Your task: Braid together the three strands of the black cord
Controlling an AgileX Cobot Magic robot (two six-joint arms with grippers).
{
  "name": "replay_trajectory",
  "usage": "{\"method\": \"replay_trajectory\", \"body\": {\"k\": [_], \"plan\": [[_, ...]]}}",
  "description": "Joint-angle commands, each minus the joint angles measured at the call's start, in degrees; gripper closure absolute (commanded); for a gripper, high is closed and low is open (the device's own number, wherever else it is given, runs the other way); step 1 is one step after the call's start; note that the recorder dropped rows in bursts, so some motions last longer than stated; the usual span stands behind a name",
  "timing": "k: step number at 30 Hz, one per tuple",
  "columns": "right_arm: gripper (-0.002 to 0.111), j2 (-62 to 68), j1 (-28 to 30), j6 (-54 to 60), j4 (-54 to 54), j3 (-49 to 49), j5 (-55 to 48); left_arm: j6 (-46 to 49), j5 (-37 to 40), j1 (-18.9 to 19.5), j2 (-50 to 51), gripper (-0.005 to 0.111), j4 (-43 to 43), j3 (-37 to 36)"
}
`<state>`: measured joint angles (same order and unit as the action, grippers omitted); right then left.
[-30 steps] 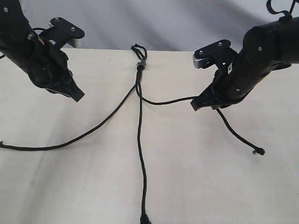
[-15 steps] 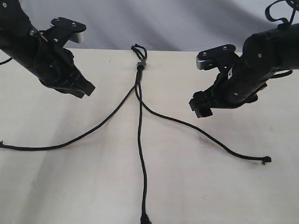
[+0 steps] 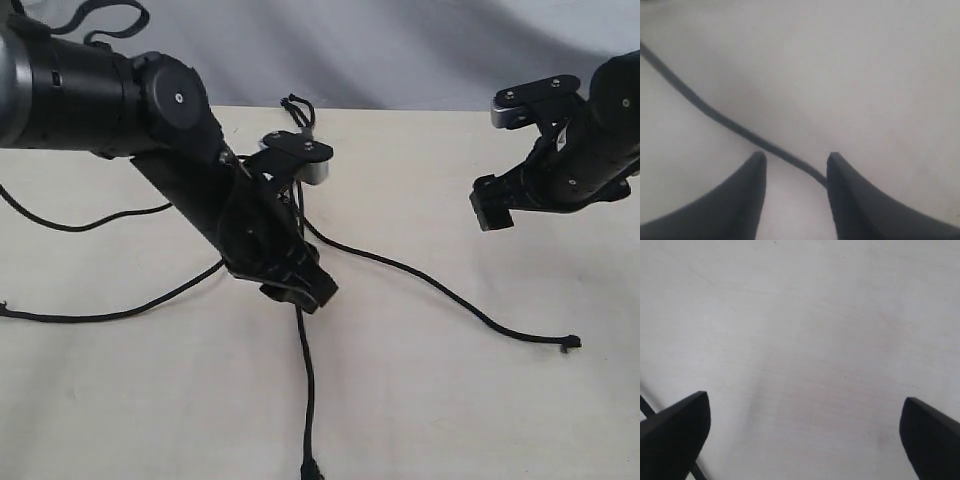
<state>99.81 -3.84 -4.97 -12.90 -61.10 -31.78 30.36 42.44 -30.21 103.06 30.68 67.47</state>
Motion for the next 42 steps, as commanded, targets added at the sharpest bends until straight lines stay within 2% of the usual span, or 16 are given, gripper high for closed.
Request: {"method": "replay_trajectory", "body": {"k": [1,5,7,14,24,30,37,41,42], "plan": [[0.013,-1.70,0.33,-0.17,-0.02,-0.14,0.49,-11.86,-1.87,-5.37,0.68,0.067,-6.19,0.33],[0.013,-1.71,0.33,-0.17,0.89,-0.14,0.49,-39.31,-2.44,-7.14,2.18,0.067,-24.26,0.33],[0.013,-1.71,0.33,-0.17,1.00,-0.14,0.49,-43.96,-2.56,-7.14,2.93,0.067,-27.30,0.33],[0.013,-1.71,0.33,-0.17,1.40,-0.14,0.49,-45.33,-6.31,-7.50,5.52,0.067,-24.78,1.65],[0.013,-1.71,0.33,-0.17,1.40,-0.14,0.49,-46.07,-5.93,-7.64,11.68,0.067,-24.49,5.10],[0.013,-1.71,0.33,0.83,2.42,-0.14,0.95,-46.07,-4.54,-7.64,12.91,0.068,-27.53,5.20],[0.013,-1.71,0.33,3.49,5.25,-0.14,1.32,-45.34,-4.44,-7.64,13.13,0.089,-28.90,5.20],[0.013,-1.71,0.33,3.70,5.36,-0.14,1.45,-42.47,-4.18,-7.64,13.13,0.107,-28.90,5.54],[0.013,-1.71,0.33,3.70,5.36,-0.14,1.45,-41.86,-3.49,-7.64,13.13,0.107,-28.90,6.01]]}}
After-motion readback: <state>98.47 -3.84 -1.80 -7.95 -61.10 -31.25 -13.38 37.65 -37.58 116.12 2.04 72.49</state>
